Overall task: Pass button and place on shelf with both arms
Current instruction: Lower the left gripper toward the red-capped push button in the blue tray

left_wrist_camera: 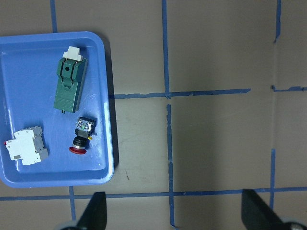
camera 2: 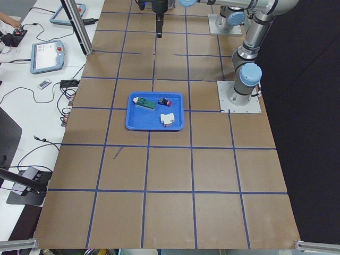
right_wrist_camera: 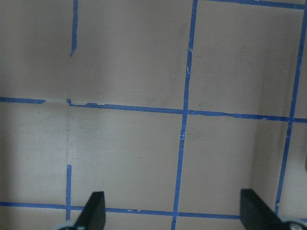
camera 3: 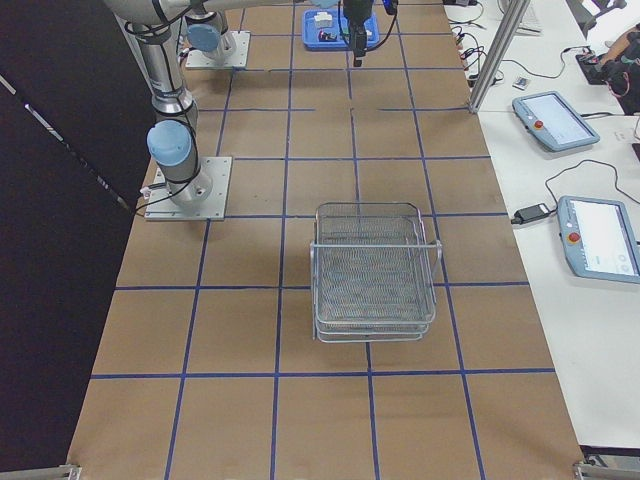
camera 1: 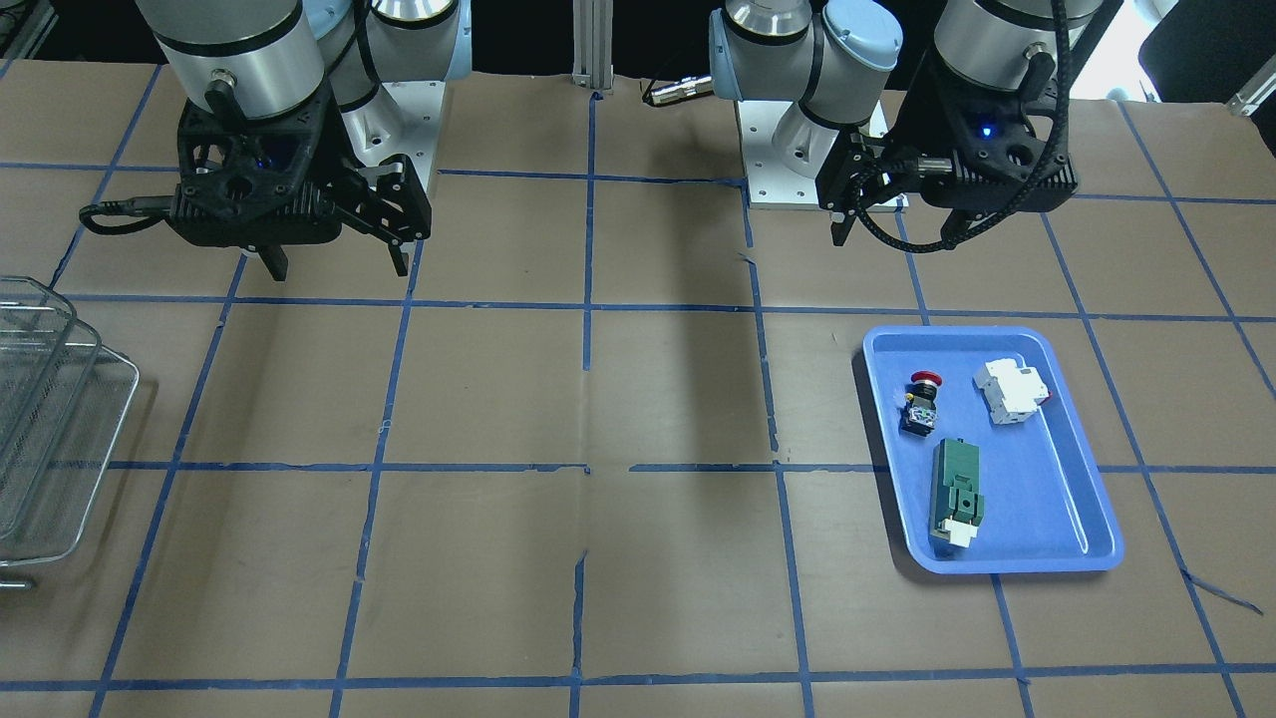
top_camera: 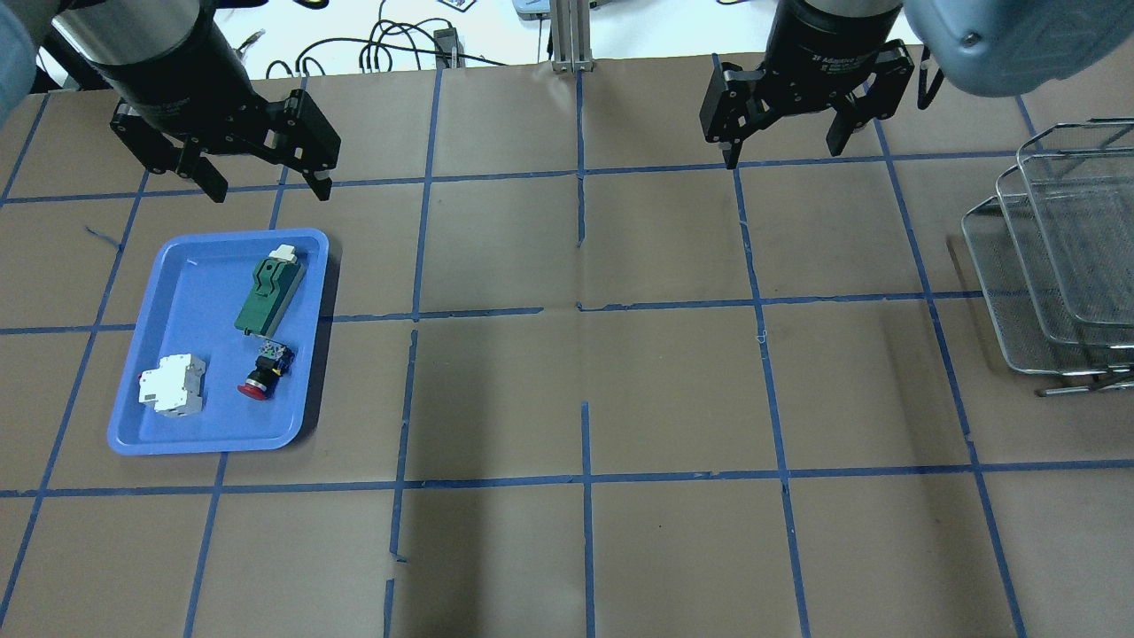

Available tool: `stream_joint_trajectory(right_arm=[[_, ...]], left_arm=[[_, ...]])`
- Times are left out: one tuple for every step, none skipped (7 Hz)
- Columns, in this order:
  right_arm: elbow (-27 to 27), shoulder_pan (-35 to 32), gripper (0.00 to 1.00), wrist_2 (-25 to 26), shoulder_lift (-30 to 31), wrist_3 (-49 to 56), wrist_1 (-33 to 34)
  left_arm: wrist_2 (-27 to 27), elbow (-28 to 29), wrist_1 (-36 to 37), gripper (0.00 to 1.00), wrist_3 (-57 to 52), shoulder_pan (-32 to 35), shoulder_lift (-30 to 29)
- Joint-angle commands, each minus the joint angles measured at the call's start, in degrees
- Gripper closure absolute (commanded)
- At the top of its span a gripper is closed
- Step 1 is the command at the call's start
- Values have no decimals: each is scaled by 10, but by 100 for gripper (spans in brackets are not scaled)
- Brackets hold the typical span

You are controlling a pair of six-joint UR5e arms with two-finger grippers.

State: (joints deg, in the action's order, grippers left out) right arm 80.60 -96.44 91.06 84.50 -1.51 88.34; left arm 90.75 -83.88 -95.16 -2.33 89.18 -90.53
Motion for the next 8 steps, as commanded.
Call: stream_joint_trajectory(right_arm=[[-1, -1, 0, -8, 4, 3, 7], [-2, -1, 0, -7, 4, 3, 6], [-2, -3, 0, -10, 14, -2, 6], [2, -3, 0, -8, 29, 2, 7], [2, -3, 0, -11, 36, 3, 5], [3, -3, 0, -8, 44, 3, 4], [5, -3, 0, -7, 49, 1, 3], [6, -3, 0, -8, 51, 1, 3]], left_arm=[[-1, -23, -1, 0, -76, -3, 4], [-1, -58, 2, 0, -131, -35, 4], [-2, -109, 46, 0, -184, -84, 4], [-2, -175, 119, 0, -255, -121, 2], [-1, -230, 200, 0, -317, -158, -7], [-7, -282, 263, 0, -382, -210, -30], [-10, -339, 351, 0, -397, -237, -52], [-7, -379, 437, 0, -423, -240, -77]])
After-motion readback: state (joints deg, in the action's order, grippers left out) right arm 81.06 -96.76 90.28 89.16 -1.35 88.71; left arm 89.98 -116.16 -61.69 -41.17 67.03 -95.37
